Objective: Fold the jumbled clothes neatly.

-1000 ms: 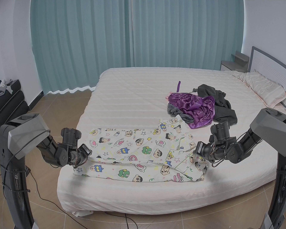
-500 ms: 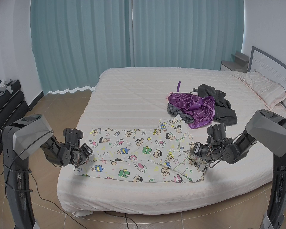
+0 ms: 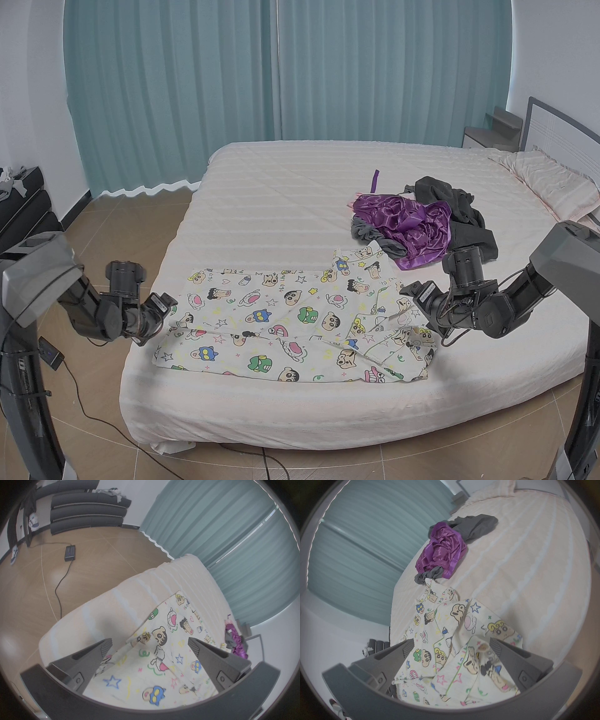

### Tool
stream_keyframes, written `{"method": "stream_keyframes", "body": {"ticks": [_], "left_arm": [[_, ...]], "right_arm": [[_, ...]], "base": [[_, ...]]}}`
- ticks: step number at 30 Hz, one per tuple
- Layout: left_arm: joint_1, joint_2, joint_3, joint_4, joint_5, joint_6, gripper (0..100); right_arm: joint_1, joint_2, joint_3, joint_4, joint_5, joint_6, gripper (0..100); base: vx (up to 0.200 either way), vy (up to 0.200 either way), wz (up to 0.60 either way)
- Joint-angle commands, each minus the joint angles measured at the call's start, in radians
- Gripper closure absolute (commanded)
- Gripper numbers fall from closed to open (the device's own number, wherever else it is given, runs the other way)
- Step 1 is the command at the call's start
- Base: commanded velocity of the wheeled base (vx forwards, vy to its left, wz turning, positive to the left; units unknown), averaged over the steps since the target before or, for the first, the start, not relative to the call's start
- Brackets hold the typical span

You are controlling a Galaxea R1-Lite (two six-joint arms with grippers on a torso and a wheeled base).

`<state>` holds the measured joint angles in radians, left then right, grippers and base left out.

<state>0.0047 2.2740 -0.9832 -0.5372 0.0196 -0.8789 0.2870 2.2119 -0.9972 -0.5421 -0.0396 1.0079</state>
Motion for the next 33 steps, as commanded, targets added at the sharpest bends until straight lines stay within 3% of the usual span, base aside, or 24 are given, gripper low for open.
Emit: {"method": "stream_keyframes", "body": {"ticks": [1, 3, 4, 13, 21, 33], "left_arm": [[0.098, -0.197, 0.14, -0.001, -0.127, -0.052, 0], [0.104, -0.219, 0.166, -0.001, -0.156, -0.074, 0], [0.112, -0.28, 0.239, -0.004, -0.227, -0.146, 0], [0.087, -0.38, 0.449, -0.079, -0.365, -0.291, 0], [0.021, -0.32, 0.48, -0.213, -0.365, -0.348, 0], [0.011, -0.292, 0.529, -0.326, -0.365, -0.338, 0]], "right_arm": [[0.069, -0.107, 0.101, 0.021, -0.026, 0.08, 0], [0.08, -0.107, 0.111, 0.021, -0.028, 0.089, 0], [0.112, -0.097, 0.124, 0.022, -0.037, 0.126, 0], [0.13, -0.037, 0.138, 0.01, -0.048, 0.149, 0], [0.159, 0.002, 0.127, -0.035, -0.051, 0.144, 0], [0.159, 0.086, 0.103, -0.117, -0.072, 0.09, 0]], "base": [[0.0, 0.0, 0.0], [0.0, 0.0, 0.0], [0.0, 0.0, 0.0], [0.0, 0.0, 0.0], [0.0, 0.0, 0.0], [0.0, 0.0, 0.0]]}}
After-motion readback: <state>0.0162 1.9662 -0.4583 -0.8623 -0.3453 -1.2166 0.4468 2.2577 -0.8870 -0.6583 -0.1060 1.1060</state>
